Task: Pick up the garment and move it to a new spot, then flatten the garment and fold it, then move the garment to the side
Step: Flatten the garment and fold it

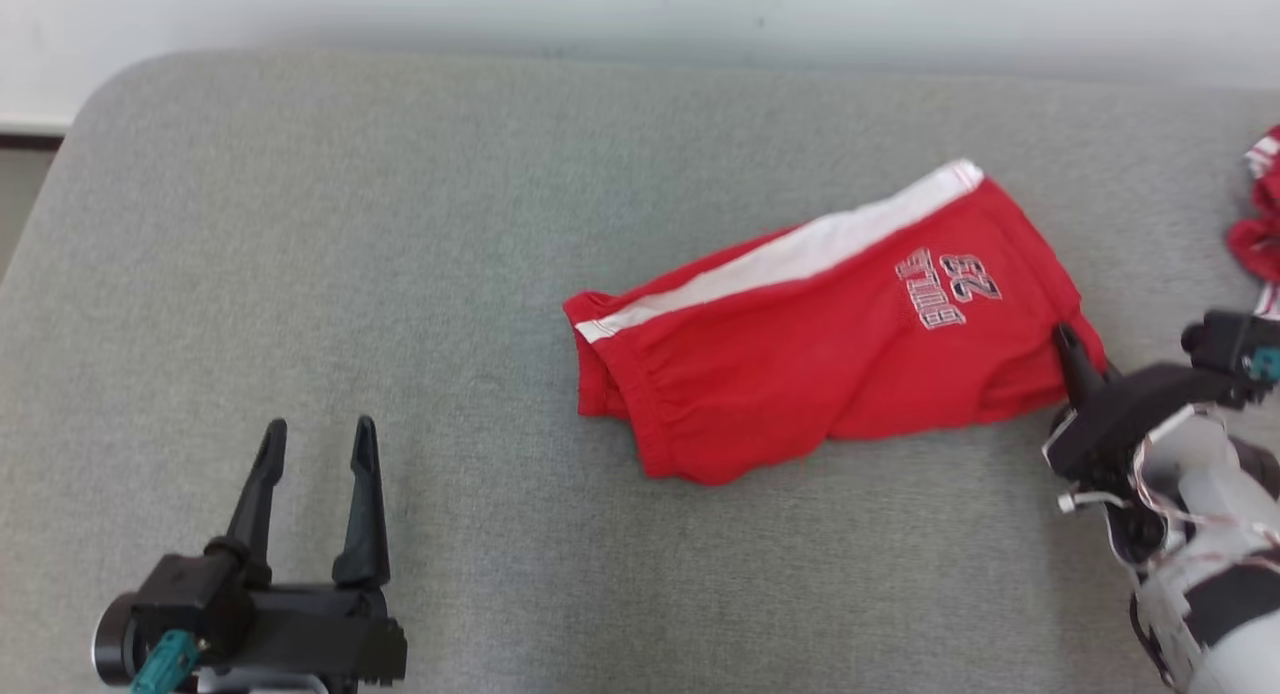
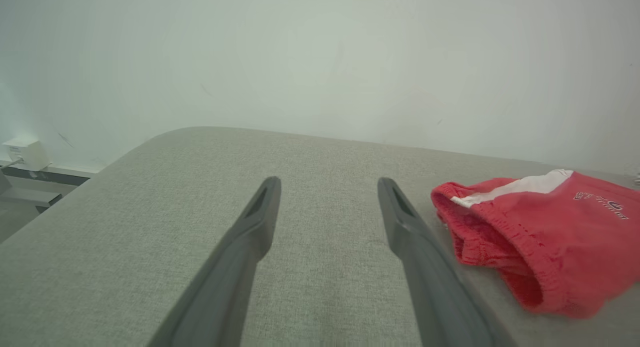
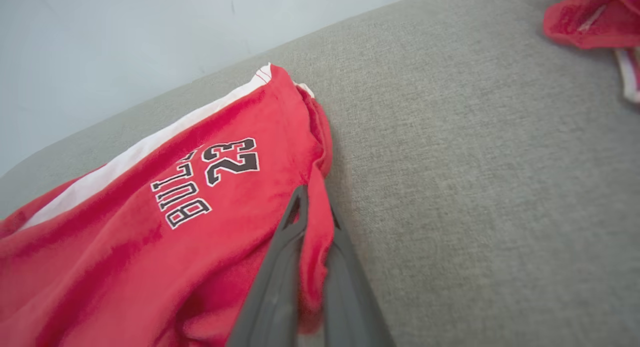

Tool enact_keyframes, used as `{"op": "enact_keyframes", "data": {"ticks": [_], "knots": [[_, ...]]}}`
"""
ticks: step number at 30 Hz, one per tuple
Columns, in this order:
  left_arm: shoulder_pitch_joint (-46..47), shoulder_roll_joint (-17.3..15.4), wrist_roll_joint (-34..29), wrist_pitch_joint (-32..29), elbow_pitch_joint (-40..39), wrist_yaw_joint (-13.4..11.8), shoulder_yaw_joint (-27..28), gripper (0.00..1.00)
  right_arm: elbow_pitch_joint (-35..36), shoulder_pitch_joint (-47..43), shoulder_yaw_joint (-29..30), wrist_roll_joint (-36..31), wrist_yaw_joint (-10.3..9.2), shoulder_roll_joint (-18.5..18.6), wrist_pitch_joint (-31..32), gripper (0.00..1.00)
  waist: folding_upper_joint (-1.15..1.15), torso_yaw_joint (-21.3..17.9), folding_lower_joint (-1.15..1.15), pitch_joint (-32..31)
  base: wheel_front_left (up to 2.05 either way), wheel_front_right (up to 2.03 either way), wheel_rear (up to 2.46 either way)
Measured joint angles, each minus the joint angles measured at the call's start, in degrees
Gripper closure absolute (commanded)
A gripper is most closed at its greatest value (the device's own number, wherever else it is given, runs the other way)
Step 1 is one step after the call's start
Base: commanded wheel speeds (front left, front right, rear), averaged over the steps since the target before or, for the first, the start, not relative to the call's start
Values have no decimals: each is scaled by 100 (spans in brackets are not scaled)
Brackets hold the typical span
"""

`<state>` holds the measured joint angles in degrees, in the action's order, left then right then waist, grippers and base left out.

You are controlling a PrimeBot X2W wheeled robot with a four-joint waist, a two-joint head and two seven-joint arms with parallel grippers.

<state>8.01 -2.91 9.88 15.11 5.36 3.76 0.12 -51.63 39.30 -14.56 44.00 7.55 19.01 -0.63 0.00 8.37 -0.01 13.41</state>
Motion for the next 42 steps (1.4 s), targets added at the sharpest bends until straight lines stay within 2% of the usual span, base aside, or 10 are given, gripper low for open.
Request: {"op": "enact_keyframes", "data": {"ticks": [6, 13, 15, 16, 25, 36, 42], "knots": [[-297, 1, -118, 0, 43, 29, 75, 0, 662, -1034, -64, 671, 0, 304, -85, 100, 0, -211, 0, -394, 0, 0, 0], [-482, 1, -129, 0, -12, 37, 152, 0, 1016, -1785, 31, 1000, 0, 523, -67, 100, 0, -469, 0, -596, 0, 0, 0], [-501, 0, -132, 0, -7, 71, 155, 0, 1037, -1812, 47, 1007, 0, 522, -71, 45, 0, -526, 0, -615, 0, 0, 0], [-506, 1, -132, 0, -2, 74, 155, 0, 1035, -1814, 55, 1012, 0, 517, -71, 2, 0, -547, 0, -624, 0, 0, 0], [-506, 0, -180, 0, 4, 86, 107, 0, 867, -1544, 42, 633, 0, 641, -66, 0, 0, -509, 1, -662, 0, 0, 0], [-439, 2, -182, 0, -20, 80, -27, 0, -244, -694, -193, -65, 0, 758, 630, 0, 0, -348, 1, -506, 0, 0, 0], [-405, 0, -180, 0, -8, 78, -27, 0, -567, -470, -325, -174, 0, 699, 896, 0, 0, -266, 1, -384, 0, 0, 0]]}}
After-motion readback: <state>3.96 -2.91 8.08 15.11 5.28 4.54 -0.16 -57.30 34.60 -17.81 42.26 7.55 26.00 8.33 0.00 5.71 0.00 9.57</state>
